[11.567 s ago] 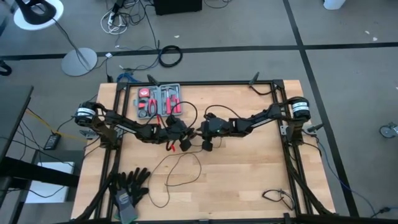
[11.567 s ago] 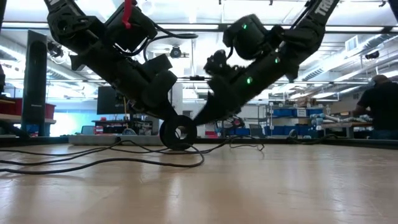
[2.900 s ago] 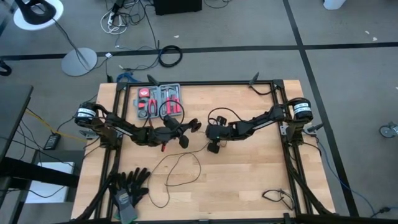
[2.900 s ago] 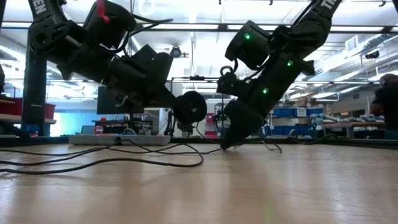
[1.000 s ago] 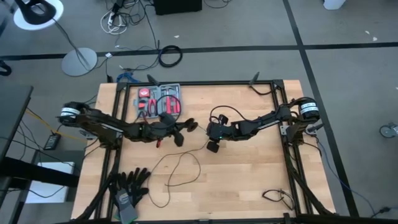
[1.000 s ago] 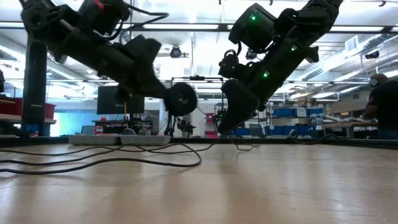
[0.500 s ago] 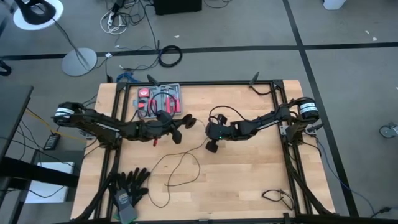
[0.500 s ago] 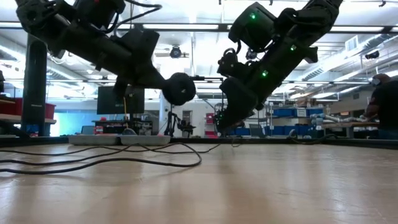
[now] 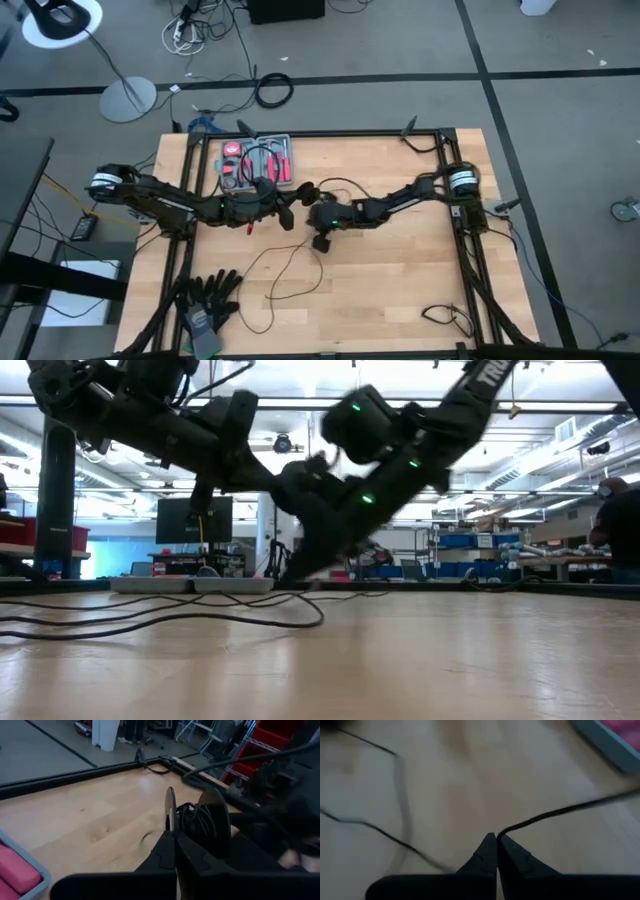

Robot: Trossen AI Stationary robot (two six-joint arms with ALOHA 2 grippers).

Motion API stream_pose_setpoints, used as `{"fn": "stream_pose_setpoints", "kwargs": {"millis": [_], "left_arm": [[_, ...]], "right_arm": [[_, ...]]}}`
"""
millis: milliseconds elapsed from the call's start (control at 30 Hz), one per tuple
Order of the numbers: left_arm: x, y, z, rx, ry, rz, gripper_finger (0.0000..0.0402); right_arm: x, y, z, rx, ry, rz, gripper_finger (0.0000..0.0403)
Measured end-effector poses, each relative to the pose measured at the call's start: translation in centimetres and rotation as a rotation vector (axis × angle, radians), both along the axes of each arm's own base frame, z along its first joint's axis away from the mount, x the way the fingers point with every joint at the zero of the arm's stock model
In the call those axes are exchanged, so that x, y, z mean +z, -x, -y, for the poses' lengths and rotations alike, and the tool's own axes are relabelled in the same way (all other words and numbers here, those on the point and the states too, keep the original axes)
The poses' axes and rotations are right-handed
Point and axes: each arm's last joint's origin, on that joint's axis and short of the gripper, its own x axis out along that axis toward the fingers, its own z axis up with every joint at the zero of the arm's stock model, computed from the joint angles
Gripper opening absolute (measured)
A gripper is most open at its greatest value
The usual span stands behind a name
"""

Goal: Coil cords
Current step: Coil the black wire onto the spool

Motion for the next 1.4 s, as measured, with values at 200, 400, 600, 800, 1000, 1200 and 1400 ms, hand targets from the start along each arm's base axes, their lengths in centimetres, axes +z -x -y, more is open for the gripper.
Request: {"fn": "stream_pose_setpoints", "kwargs": {"millis": [200, 400, 600, 800, 1000, 1200, 1400], "left_arm": [[-1.1, -0.2, -0.1, 0.048, 0.024, -0.068, 0.0], [-2.6, 0.3, -0.1, 0.04, 0.028, -0.208, 0.0], [-2.5, 0.3, -0.1, 0.066, 0.013, -0.2, 0.0], [-2.6, 0.4, -0.2, 0.072, 0.006, -0.207, 0.0], [-2.6, 0.5, -0.2, 0.102, 0.021, -0.204, 0.0], [-2.8, 0.5, -0.2, 0.102, 0.042, -0.207, 0.0], [-2.7, 0.4, -0.1, 0.061, 0.068, -0.188, 0.0]], "right_arm": [[1.8, -2.3, -0.7, 0.124, 0.063, -0.025, 0.0001], [4.3, -2.3, -0.2, 0.136, 0.067, 0.039, 0.0001], [3.4, -1.4, 0.5, 0.014, 0.019, -0.077, 0.0], [2.5, -0.8, 0.6, -0.047, 0.038, -0.111, 0.0], [3.2, -1.3, -0.7, -0.004, 0.082, -0.021, 0.0], [4.0, -1.8, -1.8, 0.097, 0.183, 0.059, 0.0], [4.3, -2.1, -0.4, 0.122, 0.174, 0.097, 0.0]]}}
